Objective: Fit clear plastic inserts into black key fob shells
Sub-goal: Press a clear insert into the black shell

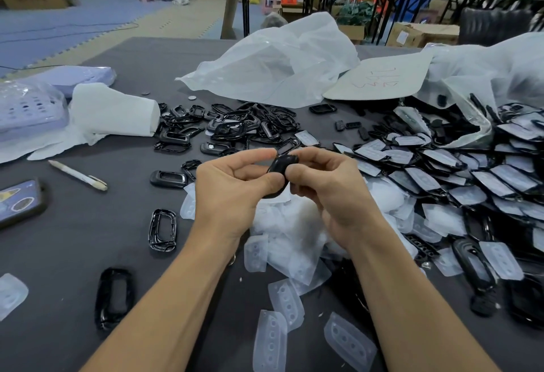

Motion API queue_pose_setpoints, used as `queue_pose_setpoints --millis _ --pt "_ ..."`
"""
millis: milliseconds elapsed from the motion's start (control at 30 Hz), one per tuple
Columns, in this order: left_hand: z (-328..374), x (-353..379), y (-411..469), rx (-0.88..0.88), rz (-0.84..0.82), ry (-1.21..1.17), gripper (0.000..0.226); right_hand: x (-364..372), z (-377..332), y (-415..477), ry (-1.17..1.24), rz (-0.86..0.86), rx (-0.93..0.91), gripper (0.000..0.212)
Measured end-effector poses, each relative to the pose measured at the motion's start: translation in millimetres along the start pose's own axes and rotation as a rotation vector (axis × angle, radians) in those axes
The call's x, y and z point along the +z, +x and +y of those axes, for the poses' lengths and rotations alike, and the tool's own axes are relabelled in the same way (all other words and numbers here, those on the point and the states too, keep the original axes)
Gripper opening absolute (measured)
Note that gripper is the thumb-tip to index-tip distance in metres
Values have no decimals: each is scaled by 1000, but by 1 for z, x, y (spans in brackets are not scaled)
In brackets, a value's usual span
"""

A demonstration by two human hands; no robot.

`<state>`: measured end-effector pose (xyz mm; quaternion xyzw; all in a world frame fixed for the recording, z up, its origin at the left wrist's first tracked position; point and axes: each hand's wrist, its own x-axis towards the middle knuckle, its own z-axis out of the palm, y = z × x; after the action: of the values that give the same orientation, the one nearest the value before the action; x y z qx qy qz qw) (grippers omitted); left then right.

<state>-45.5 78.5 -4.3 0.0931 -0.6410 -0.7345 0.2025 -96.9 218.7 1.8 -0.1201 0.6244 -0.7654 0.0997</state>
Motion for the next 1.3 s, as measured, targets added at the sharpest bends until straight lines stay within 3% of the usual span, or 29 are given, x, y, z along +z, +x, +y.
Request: queue_pose_setpoints --millis 67,133,200,300,400,533,633,700,833,1000,1133,1300 --pt "3 -1 -1 -10 2 7 30 -3 -1 0 16 -32 -2 23" --pt "7 -1 -1 -72 7 -54 3 -4 -2 0 83 -52 -37 24" --pt "7 -3 1 -166 9 -6 31 -5 -1 1 111 -48 -109 31" --pt "7 -7 4 -331 -93 7 37 -5 -1 0 -6 -54 -242 29" --pt "10 -9 6 -381 -52 -143 22 -4 3 2 -263 -5 -308 33" --pt "9 -19 14 -312 191 -188 21 5 10 -3 -652 241 -252 24" --pt "8 -21 16 -307 241 -222 20 13 16 -8 -1167 137 -190 11" --pt "7 -22 17 -284 243 -230 20 18 19 -9 -1316 66 -137 10" --pt "7 -20 17 -262 287 -265 20 18 17 -9 -1180 171 -230 8" --pt "5 -19 20 -263 323 -267 21 15 12 -9 -702 279 -241 23" --pt "1 -17 20 -261 276 -153 23 15 6 -8 -420 220 -176 24" --pt "-5 -11 18 -226 196 -45 25 7 3 -6 -310 189 -135 21"
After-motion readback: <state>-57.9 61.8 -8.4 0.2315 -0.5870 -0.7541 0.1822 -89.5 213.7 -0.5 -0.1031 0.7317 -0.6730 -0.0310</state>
